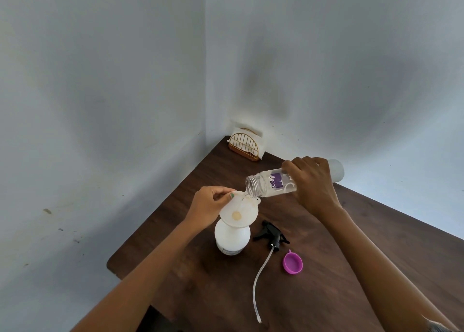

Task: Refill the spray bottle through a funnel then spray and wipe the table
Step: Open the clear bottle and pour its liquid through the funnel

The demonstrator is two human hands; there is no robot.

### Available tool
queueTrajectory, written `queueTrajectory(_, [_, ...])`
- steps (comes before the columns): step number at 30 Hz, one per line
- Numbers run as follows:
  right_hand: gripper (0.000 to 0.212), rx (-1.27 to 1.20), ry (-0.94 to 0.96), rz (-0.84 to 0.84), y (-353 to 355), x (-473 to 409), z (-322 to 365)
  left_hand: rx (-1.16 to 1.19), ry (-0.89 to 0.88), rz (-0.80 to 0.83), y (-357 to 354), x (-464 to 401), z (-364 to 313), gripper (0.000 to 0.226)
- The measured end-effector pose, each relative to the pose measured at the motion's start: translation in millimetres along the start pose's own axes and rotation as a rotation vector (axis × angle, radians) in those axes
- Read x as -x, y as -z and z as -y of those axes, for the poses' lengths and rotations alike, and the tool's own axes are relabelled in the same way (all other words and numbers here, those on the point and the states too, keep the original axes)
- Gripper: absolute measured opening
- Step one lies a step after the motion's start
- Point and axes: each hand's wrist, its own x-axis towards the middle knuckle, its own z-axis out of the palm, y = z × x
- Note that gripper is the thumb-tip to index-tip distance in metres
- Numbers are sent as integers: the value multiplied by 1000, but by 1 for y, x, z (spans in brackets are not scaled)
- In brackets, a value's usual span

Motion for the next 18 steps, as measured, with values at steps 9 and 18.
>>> queueTrajectory(9, [71,12,-6,17,0,1,-1,-1,-3,-6,-1,-1,0,26])
queueTrajectory(18, [72,5,-14,30,1,1,-2,5,2,-5,-2,-1,1,27])
